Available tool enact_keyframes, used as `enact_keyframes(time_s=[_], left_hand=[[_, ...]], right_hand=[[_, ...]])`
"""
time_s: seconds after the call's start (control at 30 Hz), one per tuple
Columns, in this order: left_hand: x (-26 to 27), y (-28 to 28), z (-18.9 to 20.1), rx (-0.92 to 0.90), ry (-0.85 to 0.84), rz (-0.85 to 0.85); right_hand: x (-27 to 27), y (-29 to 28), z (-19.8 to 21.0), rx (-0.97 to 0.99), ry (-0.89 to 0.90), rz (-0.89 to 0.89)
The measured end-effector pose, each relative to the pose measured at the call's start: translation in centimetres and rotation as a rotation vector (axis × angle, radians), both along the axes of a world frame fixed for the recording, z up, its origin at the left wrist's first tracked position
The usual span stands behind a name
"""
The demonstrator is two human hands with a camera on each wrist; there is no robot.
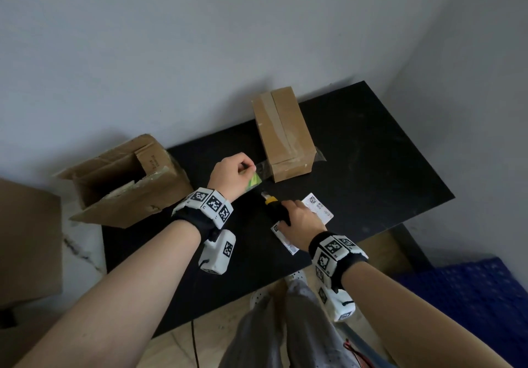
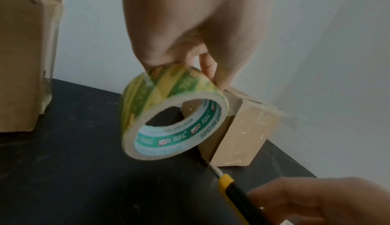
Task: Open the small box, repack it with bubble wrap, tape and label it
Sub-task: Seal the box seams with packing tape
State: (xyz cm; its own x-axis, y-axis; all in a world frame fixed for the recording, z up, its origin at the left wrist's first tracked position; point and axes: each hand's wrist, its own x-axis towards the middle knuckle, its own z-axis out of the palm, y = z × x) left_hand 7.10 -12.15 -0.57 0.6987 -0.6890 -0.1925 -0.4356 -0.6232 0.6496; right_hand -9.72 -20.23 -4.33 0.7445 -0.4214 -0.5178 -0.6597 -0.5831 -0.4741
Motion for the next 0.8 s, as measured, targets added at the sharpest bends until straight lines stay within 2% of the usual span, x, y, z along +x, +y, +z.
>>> enact_keyframes(time_s=[0.17,0.37,0.63,0.8], left_hand=[[0.2,0.1,-0.2,0.024,0.014,0.006],[-0.2,-0.2,-0.2,0.025,0.014,0.007],[-0.7,-0.3,0.2,0.021,-0.017,0.017],[-0.9,-0.3,0.2,0.049,-0.066,-0.038]], right_hand=[[-2.3,0.5,1.0,0.214,-0.225,-0.208],[-2.0,0.2,3.1,0.251,-0.439,-0.233],[0.3,-0.4,4.5,0.24,-0.354,-0.226],[0.7,-0.5,4.8,0.195,-0.279,-0.172]])
